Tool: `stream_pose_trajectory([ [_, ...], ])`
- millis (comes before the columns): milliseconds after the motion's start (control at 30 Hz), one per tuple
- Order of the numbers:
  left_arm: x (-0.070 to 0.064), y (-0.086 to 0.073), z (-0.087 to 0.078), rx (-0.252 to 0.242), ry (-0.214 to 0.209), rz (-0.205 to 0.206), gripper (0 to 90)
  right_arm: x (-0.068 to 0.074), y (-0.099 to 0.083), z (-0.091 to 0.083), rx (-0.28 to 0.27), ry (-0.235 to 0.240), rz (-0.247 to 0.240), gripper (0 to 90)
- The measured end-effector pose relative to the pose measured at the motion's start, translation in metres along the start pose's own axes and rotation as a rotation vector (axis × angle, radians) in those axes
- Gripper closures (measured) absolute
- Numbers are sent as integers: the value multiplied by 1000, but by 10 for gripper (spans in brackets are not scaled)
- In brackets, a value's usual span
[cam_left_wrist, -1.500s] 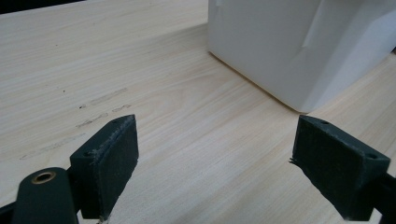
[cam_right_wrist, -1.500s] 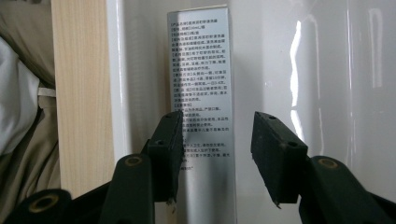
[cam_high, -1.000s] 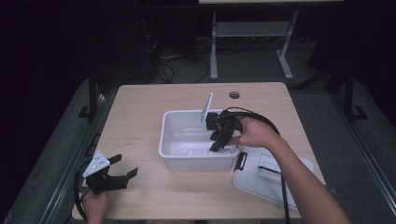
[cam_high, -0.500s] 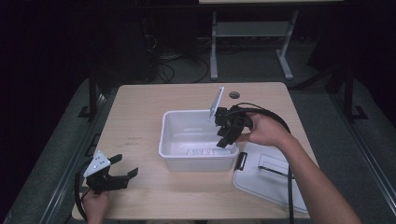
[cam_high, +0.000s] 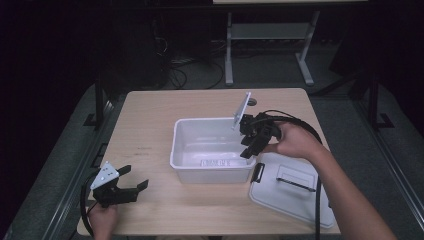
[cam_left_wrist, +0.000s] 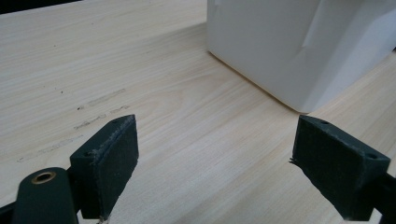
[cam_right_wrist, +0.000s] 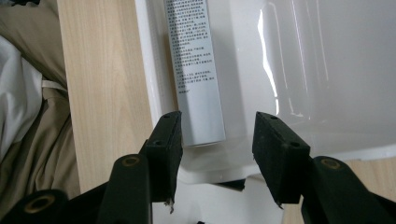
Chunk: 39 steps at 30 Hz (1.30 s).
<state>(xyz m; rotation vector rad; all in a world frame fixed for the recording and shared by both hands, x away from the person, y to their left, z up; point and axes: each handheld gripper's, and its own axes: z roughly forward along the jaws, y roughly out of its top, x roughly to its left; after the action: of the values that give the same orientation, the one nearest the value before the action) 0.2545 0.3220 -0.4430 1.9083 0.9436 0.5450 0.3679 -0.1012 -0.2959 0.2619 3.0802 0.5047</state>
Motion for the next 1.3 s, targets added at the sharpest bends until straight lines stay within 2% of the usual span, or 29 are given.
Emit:
stream_pose_trajectory([
  [600,-1,0,0,3,1,2,136,4,-26,-15,-21,-30,40,500],
  [1300,-2,1,1,3,0,4,136,7,-64,-22,-21,-55,104,487],
])
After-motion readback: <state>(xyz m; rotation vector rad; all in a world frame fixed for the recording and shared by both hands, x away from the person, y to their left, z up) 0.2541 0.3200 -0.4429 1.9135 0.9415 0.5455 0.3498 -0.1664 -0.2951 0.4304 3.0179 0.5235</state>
